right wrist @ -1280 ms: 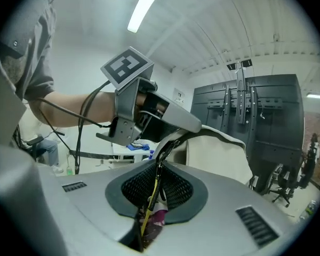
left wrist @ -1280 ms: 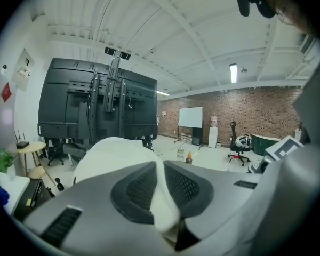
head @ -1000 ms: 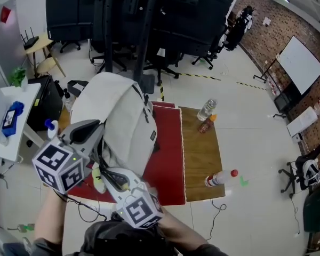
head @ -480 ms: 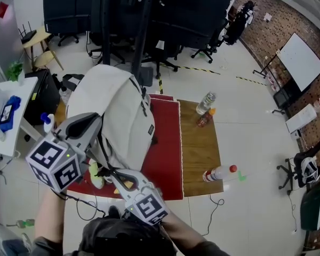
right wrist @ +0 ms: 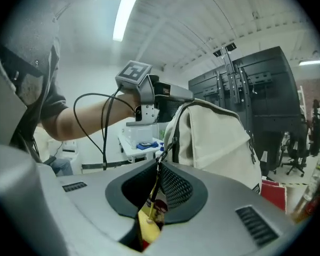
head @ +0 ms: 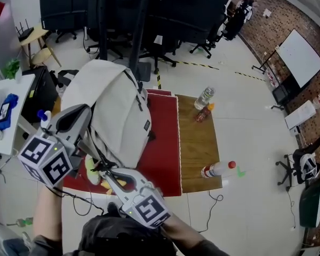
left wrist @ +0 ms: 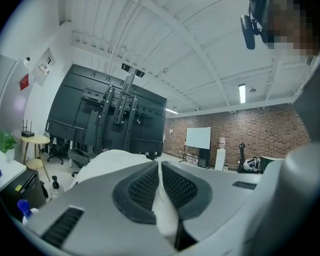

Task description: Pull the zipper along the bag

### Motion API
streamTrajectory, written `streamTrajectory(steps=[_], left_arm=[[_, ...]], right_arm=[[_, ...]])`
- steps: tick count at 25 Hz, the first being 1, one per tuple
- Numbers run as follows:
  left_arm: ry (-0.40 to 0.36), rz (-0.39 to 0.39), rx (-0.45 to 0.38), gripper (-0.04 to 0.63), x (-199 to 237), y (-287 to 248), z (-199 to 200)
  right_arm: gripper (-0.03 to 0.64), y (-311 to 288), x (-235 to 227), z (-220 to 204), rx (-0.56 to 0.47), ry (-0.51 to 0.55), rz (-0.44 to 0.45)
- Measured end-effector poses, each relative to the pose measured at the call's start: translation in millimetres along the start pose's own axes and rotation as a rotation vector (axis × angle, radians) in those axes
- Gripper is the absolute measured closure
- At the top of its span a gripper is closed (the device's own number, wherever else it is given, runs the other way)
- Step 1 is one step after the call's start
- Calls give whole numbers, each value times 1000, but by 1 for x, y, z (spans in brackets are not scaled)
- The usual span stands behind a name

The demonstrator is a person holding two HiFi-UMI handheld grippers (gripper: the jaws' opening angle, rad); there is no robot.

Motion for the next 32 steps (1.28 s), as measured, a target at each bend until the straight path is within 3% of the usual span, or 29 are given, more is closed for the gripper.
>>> streamTrajectory(steps=[5, 7, 12, 18, 24, 28, 32], left_arm=[[17, 19, -4, 557, 8, -3, 1], [11, 11, 5, 557, 10, -4, 1], [-1, 3, 3, 557, 9, -3, 1], [-22, 13, -3, 555, 8, 1, -4], [-162, 89, 11, 541, 1, 16, -13], [-184, 129, -36, 538, -8, 40, -15], [-173, 159, -27, 472, -11, 59, -24]], right_arm=[[569, -3, -20, -58, 102, -6, -63], [575, 1, -29, -71, 64, -70, -65], [577, 8, -33, -70, -38, -132, -20], [575, 6, -34, -72, -61, -160, -27], [569, 8, -34, -72, -54, -189, -17], [538, 16, -37, -73, -30, -177, -41], [470, 32, -48, -68, -44, -164, -89]])
Point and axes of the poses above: the fingertips, and each gripper's own axes: y backward along the fingers, x to its left, z out of its top, the point moved 4 cm from there along y, backward along the fingers, and after that the axes turned 11 degrees about -y, right-handed, at the moved point
